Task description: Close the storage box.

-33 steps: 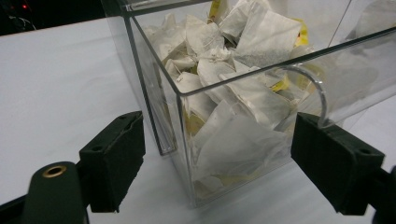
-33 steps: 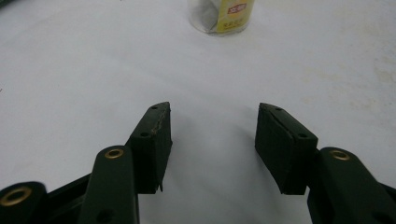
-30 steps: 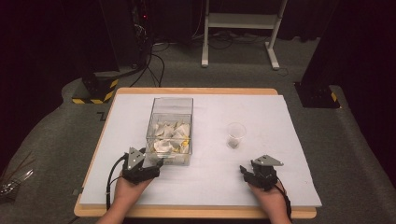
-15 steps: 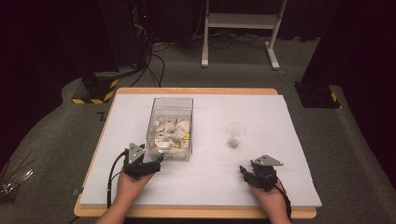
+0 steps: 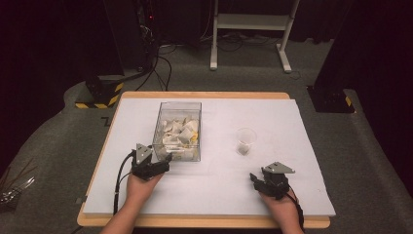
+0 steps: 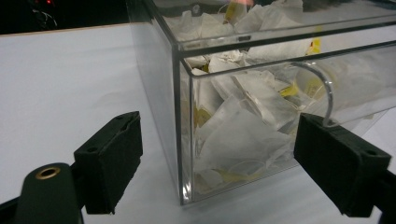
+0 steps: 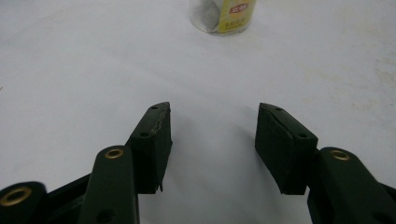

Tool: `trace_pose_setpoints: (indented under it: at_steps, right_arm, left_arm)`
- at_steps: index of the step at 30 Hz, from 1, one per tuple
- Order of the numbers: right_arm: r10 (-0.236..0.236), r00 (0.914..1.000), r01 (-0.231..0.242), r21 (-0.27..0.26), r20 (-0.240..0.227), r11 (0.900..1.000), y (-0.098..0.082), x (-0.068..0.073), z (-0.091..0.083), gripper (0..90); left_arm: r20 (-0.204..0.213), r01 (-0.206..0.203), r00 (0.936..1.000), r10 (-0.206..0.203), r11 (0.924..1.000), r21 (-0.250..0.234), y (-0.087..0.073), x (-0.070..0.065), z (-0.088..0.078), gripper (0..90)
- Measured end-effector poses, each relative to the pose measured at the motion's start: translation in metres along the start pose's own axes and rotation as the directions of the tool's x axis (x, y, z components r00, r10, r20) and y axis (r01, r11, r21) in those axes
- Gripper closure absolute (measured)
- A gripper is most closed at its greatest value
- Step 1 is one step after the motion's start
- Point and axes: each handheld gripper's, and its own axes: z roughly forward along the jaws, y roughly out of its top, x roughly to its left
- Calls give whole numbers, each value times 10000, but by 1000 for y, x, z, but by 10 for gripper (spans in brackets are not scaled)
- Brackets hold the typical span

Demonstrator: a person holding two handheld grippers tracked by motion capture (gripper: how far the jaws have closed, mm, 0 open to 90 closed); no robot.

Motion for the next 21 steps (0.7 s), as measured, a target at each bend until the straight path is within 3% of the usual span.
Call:
trace_pose_setpoints:
  at_steps: [21]
  right_arm:
    - [-81,10000,81,13,40,10000,0,1,0,456]
  left_arm:
    - [-267,304,9992,-302,9995,86,8,3,18,187]
